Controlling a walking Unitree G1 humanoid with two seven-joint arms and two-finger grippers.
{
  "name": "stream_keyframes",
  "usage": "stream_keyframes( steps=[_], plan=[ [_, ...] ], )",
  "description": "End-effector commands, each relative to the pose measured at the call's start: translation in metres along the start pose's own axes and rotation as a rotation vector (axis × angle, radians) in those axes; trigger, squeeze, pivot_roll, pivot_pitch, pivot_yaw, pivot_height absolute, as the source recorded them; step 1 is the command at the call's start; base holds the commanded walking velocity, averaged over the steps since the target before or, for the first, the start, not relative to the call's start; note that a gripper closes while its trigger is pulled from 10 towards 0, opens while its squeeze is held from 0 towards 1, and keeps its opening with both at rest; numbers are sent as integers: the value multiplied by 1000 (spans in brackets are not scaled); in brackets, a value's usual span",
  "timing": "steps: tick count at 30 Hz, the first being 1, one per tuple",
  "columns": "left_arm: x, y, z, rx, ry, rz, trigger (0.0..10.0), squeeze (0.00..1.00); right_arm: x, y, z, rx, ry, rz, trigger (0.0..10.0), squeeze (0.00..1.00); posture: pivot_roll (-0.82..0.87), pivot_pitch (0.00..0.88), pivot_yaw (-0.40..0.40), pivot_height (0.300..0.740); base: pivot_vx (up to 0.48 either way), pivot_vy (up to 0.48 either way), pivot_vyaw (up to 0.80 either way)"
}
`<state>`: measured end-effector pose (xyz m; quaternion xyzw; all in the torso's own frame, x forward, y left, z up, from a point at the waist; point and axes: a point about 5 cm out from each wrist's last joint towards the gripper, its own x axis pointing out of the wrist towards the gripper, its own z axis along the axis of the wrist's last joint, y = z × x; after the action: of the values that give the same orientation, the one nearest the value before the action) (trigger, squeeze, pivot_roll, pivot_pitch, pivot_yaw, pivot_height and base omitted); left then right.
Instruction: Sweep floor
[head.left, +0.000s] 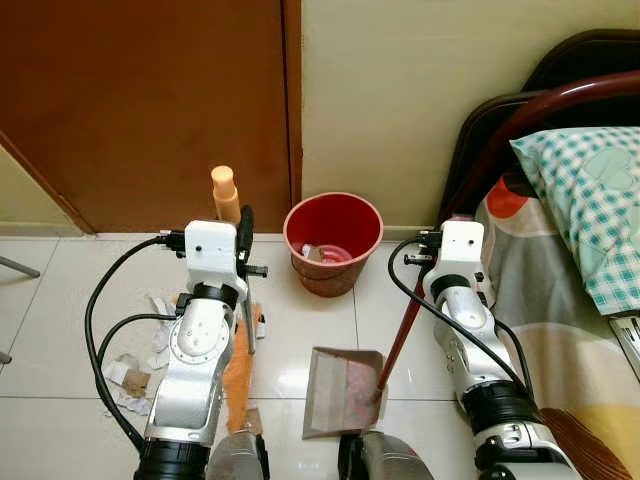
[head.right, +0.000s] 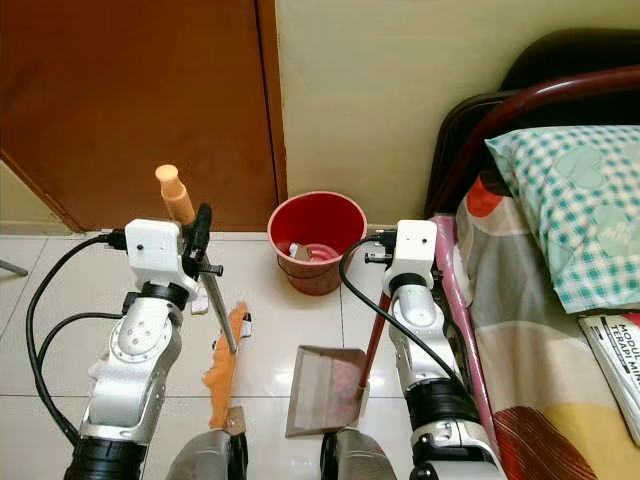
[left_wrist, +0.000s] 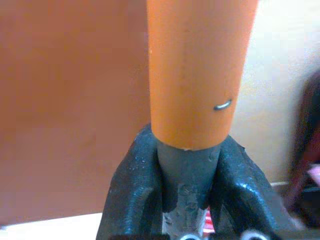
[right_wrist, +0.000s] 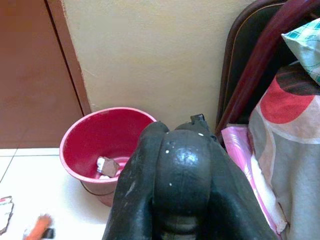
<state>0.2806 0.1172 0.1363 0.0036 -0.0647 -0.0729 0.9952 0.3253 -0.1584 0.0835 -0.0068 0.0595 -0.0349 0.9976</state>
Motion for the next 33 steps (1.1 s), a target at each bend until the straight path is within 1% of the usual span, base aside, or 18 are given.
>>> stream_keyframes(
  steps=[1, 3, 4, 6, 7, 10, 12, 13, 15, 17, 18, 21, 23, 24, 25, 26, 29, 33],
  plan=[
    [0, -17, 5, -112, -6, -123, 10000, 0, 1, 0, 0, -2, -2, -4, 10000, 0, -3, 156, -28, 740, 0, 0, 0],
    [-4, -26, 1, -145, 29, -234, 10000, 0, 1, 0, 0, -1, 0, -6, 10000, 0, -3, 156, -28, 740, 0, 0, 0],
    [-7, -28, -1, -149, 43, -268, 10000, 0, 1, 0, -1, -1, 1, -6, 10000, 0, 0, 159, -27, 740, 0, 0, 0],
    [-12, -28, -7, -156, 82, -308, 10000, 0, 0, 0, -1, -3, 3, -7, 10000, 0, 0, 159, -27, 740, 0, 0, 0],
    [-19, -27, -12, -161, 124, -361, 10000, 0, 1, 0, -1, -7, 6, -8, 10000, 0, -1, 161, -27, 740, 0, 0, 0],
    [-24, -26, -15, -173, 147, -402, 10000, 0, 0, 0, -1, -8, 8, -7, 10000, 0, 0, 164, -28, 740, 0, 0, 0],
    [-27, -26, -15, -204, 161, -436, 10000, 0, 0, 0, -1, -8, 11, -7, 10000, 0, 1, 166, -29, 740, 0, 0, 0],
    [-29, -26, -14, -233, 167, -467, 10000, 0, 1, 0, -2, -8, 13, -5, 10000, 0, 2, 166, -29, 740, 0, 0, 0],
    [-28, -26, -12, -238, 163, -473, 10000, 0, 1, 0, -2, -9, 14, -3, 10000, 0, 2, 167, -31, 740, 0, 0, 0],
    [-23, -25, -5, -262, 134, -459, 10000, 0, 1, 0, -2, -9, 16, -1, 10000, 0, 2, 167, -31, 740, 0, 0, 0],
    [-23, -25, -5, -262, 134, -459, 10000, 0, 1, 0, -2, -9, 16, -1, 10000, 0, 2, 167, -31, 740, 0, 0, 0],
    [-8, -12, 7, -236, 50, -326, 10000, 0, 1, 0, -2, -9, 18, 2, 10000, 0, 2, 167, -31, 740, 0, 0, 0],
    [1, 4, 16, -223, 0, -202, 10000, 0, 1, 0, -2, -6, 20, 5, 10000, 0, 2, 167, -31, 740, 0, 0, 0],
    [1, 4, 16, -223, 0, -202, 10000, 0, 1, 0, -2, -6, 20, 5, 10000, 0, 2, 167, -31, 740, 0, 0, 0],
    [6, 15, 20, -209, -17, -141, 10000, 0, 1, 0, -2, -5, 22, 7, 10000, 0, -3, 165, -31, 740, 0, 0, 0],
    [10, 28, 24, -173, -35, -82, 10000, 0, 2, 1, -2, -4, 23, 10, 10000, 0, -3, 165, -31, 740, 0, 0, 0],
    [13, 49, 28, -104, -50, -30, 10000, 0, 1, 1, -3, -6, 25, 20, 10000, 0, -3, 165, -31, 740, 0, 0, 0],
    [11, 62, 25, -27, -28, -15, 10000, 0, 1, 2, -3, -4, 26, 24, 10000, 0, -3, 165, -31, 740, 0, 0, 0]
  ],
)
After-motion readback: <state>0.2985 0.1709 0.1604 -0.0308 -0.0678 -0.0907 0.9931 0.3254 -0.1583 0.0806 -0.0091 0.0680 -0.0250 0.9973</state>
